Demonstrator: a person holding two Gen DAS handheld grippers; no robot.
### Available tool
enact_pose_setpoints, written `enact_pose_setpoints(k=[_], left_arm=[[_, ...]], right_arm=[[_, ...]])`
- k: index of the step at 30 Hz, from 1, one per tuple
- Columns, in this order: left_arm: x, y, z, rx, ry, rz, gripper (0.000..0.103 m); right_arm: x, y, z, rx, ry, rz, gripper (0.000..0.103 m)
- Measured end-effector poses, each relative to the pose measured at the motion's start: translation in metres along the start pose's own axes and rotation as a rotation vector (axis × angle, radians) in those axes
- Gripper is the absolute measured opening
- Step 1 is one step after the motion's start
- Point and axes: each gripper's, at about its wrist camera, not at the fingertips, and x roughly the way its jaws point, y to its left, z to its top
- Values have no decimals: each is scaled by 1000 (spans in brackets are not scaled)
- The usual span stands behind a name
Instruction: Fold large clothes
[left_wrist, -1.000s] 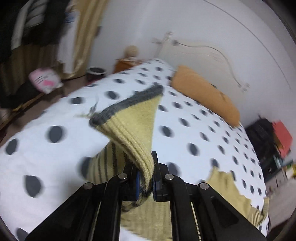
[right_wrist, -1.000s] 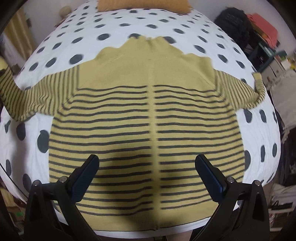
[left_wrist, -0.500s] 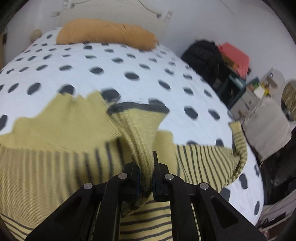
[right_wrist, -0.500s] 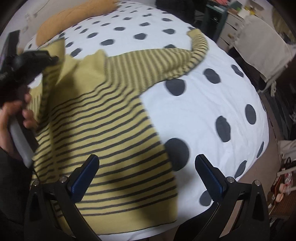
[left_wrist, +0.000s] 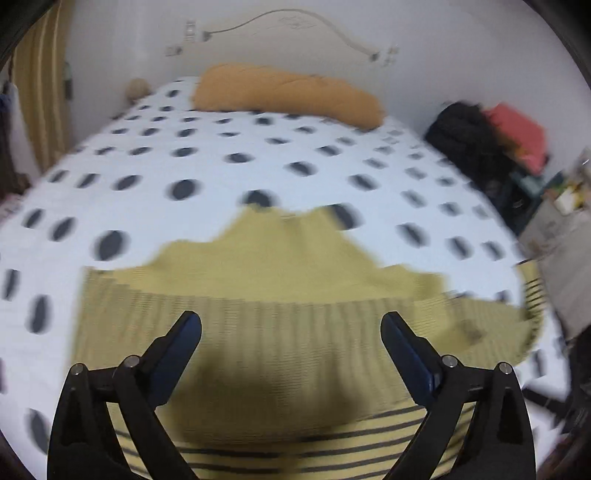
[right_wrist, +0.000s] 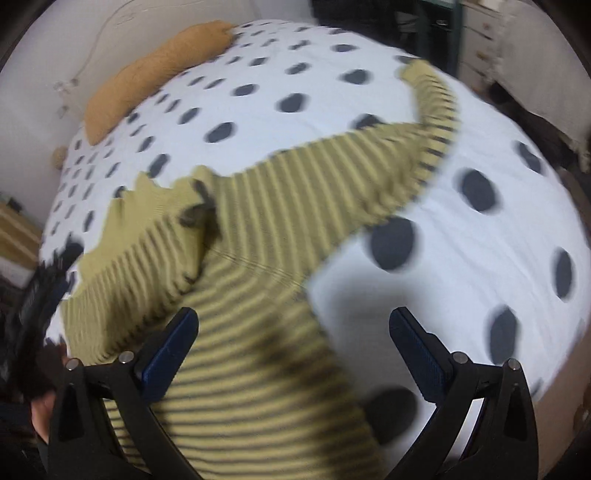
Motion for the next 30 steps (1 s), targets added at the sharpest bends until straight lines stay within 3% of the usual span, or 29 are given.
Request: enact_pose_setpoints(k=[1, 3, 5, 8, 10, 12, 14, 18, 22, 26, 28, 30], left_arm=[[7, 20, -4, 23, 37, 74, 98], [18, 45, -13, 32, 78, 143, 98], [26, 76, -24, 14, 113, 175, 98], [31, 107, -36, -30, 152, 182, 98], [41, 115, -43, -45, 182, 201, 98], [44, 118, -46, -51, 205, 194, 98], [47, 120, -52, -44, 210, 191, 98], [57, 117, -60, 10, 207, 224, 99], [65, 124, -65, -9, 204, 227, 103], [67, 125, -63, -1, 204, 228, 103], [67, 126, -64, -6, 198, 223, 103], [67, 125, -64, -12, 192, 229, 103]], right_arm=[[11, 13, 10, -22, 9, 15, 97], [32, 36, 27, -61, 21, 37, 91], [58, 55, 45, -74, 52, 40, 87], [91, 66, 61, -47, 113, 67, 74], [108, 66, 65, -21, 153, 98, 59], [123, 64, 65, -6, 198, 91, 11], [129, 61, 63, -3, 233, 101, 11], [103, 54, 58, -51, 154, 123, 11], [132, 22, 44, 41, 237, 107, 10], [114, 10, 46, 3, 166, 177, 13], [81, -4, 56, -35, 70, 75, 20], [55, -34, 79, 1, 27, 33, 36]])
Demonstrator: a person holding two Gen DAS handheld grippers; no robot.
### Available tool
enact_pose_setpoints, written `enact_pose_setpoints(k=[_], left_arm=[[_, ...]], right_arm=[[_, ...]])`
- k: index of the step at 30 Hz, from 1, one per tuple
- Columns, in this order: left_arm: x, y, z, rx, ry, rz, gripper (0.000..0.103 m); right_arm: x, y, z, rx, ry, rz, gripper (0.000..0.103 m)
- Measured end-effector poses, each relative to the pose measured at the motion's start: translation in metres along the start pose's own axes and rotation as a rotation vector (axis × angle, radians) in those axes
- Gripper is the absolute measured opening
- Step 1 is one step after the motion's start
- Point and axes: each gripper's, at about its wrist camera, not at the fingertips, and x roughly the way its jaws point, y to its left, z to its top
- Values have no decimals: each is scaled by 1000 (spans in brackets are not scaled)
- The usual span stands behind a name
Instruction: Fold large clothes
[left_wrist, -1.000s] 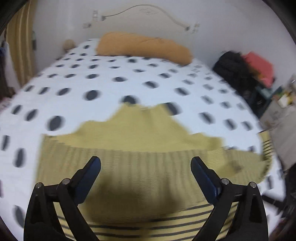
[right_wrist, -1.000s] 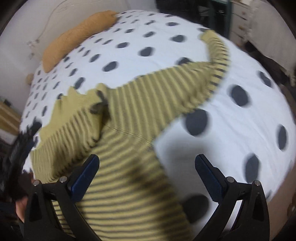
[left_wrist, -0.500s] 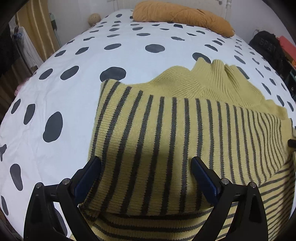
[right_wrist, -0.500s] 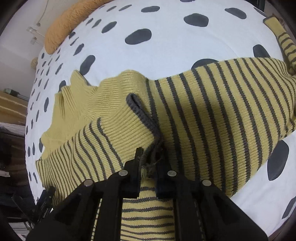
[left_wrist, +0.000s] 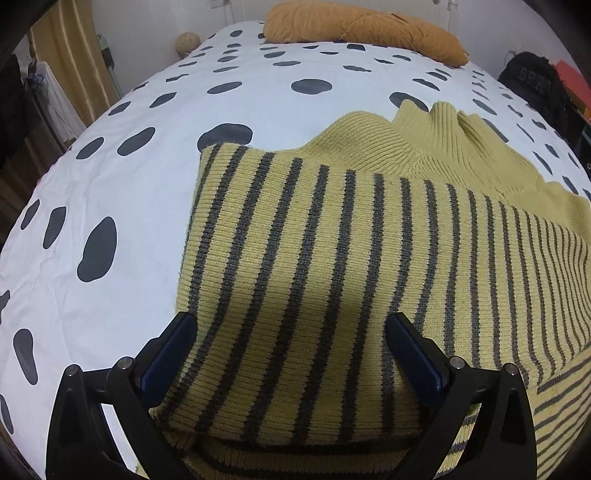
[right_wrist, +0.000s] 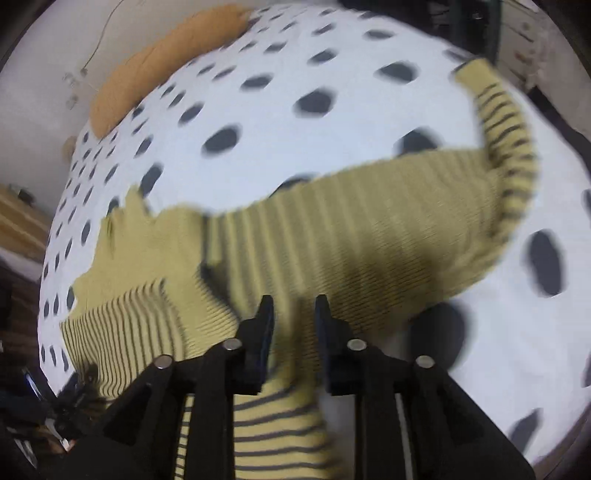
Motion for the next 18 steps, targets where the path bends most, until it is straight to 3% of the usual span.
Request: enact_pose_setpoints(k=[1, 3, 4, 6, 9, 13, 17, 18], left_arm=[[0, -1, 0, -3, -4, 8, 103], [0, -2, -1, -7, -10, 19, 103], [0, -3, -1, -9, -12, 24, 103], [0, -3, -2, -13, -17, 27, 103], [-1, -3, -2, -18, -26, 29, 103], [-2, -2, -4, -14, -39, 27, 103], [-2, -2, -5, -14, -49, 24, 103], [-2, -2, -6, -15, -51, 26, 103]], right_arm=[[-10, -15, 11, 26, -32, -20, 42], [-30, -58, 45, 116, -124, -175, 72], [-33, -73, 61, 153, -152, -238, 74], [-30, -95, 92, 196, -158, -312, 74], [-14, -91, 130, 132, -166, -409, 73], [33, -77, 167, 60, -82, -524, 66], [72, -101, 175, 84, -8, -554, 63], [78, -111, 174, 85, 9, -566, 53]])
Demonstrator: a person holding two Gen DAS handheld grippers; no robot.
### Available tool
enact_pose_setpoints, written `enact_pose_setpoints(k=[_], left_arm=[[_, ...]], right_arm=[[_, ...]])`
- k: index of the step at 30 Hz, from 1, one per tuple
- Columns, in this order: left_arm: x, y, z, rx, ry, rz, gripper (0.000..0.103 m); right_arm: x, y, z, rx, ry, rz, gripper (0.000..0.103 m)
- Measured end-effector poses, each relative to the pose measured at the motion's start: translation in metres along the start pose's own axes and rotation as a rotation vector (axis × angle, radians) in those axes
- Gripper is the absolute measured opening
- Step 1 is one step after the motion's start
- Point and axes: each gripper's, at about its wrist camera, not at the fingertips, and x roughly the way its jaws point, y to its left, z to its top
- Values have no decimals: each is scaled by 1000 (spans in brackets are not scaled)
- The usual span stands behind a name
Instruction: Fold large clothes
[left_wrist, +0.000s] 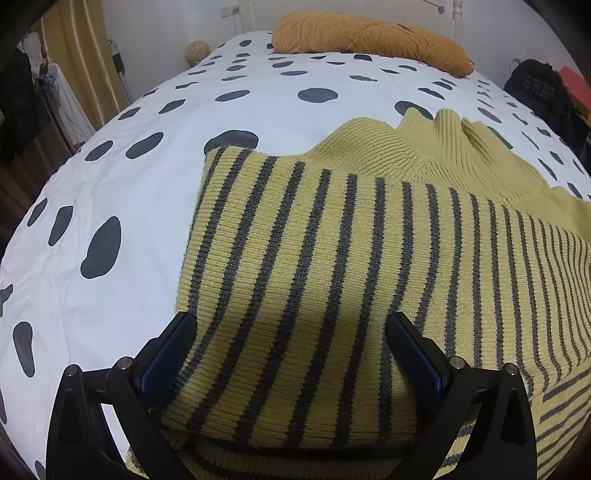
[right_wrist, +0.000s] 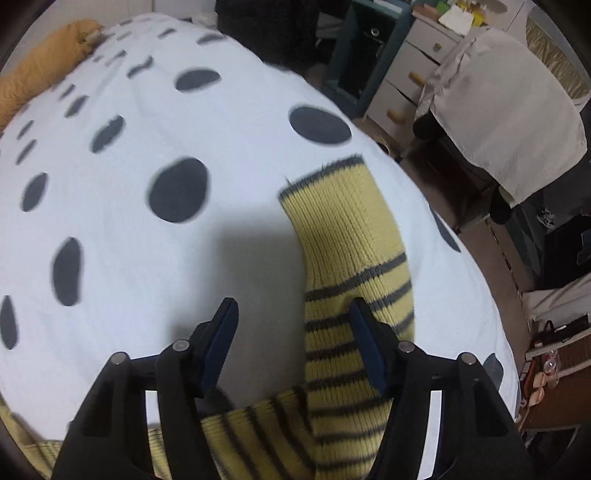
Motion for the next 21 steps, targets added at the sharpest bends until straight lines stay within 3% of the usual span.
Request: enact_pose_setpoints(k=[1, 2, 6, 11, 15, 21], left_arm=[[0, 0, 0, 0, -2, 1, 103], [0, 0, 0, 0, -3, 2, 103], [-1, 1, 0, -4, -7, 2, 103], [-4, 2, 1, -27, 6, 3, 103], [-12, 7, 3, -47, 27, -24, 103], [-26, 43, -1, -151, 42, -103, 103]], right_arm=[[8, -6, -2, -8, 9, -18, 38], [14, -15, -4, 1, 19, -36, 9], [-4, -73, -12, 163, -30, 245, 8], [-81, -78, -43, 92, -131, 532, 7], [-149, -24, -90, -46, -165, 787, 7], [-223, 122, -197, -320, -84, 1091, 7]])
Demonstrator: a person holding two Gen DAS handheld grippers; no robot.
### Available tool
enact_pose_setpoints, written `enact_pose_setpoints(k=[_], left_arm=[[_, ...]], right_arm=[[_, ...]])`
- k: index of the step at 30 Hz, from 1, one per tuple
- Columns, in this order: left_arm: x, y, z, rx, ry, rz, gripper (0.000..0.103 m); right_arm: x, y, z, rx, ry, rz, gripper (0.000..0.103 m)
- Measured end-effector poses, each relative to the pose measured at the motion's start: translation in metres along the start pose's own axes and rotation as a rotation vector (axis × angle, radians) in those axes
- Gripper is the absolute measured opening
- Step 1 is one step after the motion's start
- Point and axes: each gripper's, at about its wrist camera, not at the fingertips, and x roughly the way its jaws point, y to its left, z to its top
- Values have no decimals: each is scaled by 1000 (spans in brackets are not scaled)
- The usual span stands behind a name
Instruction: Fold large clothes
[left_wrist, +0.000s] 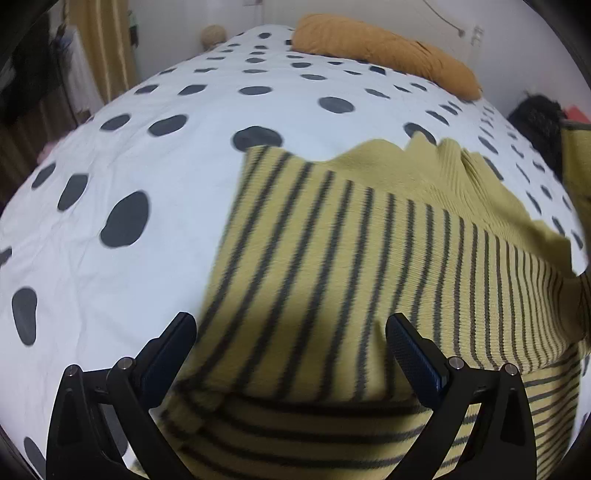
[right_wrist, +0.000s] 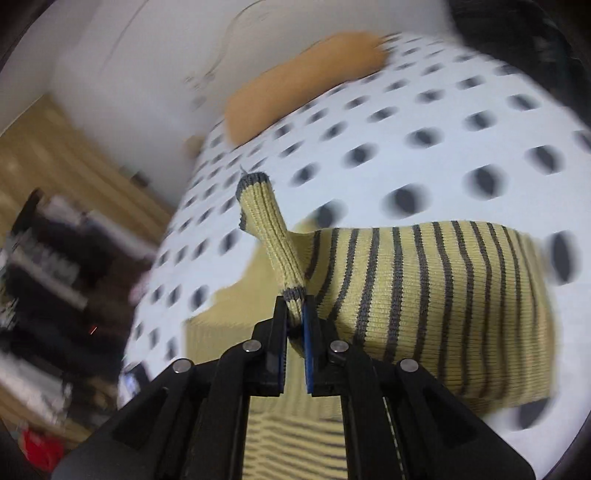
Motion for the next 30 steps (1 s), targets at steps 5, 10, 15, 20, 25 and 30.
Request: enact_pose_setpoints(k=[5, 10, 15, 20, 25, 30], left_arm=[[0, 49, -2, -153, 53, -104, 102], [-9, 68, 3, -204, 34, -210, 102], [-16, 42, 24, -210, 11, -313, 102], [17, -2, 39, -143, 109, -189, 102], [34, -24, 47, -65, 148, -99, 102], [31, -52, 57, -17, 139, -211, 98]], right_arm=[[122, 78, -72, -60, 205, 117, 8], [201, 78, -131, -64, 362, -6, 14], [159, 76, -128, -46, 278, 10, 47], [113, 67, -115, -28, 212, -36, 48], [83, 44, -114, -40, 192, -96, 48], [67, 22, -112, 11, 157, -118, 48]])
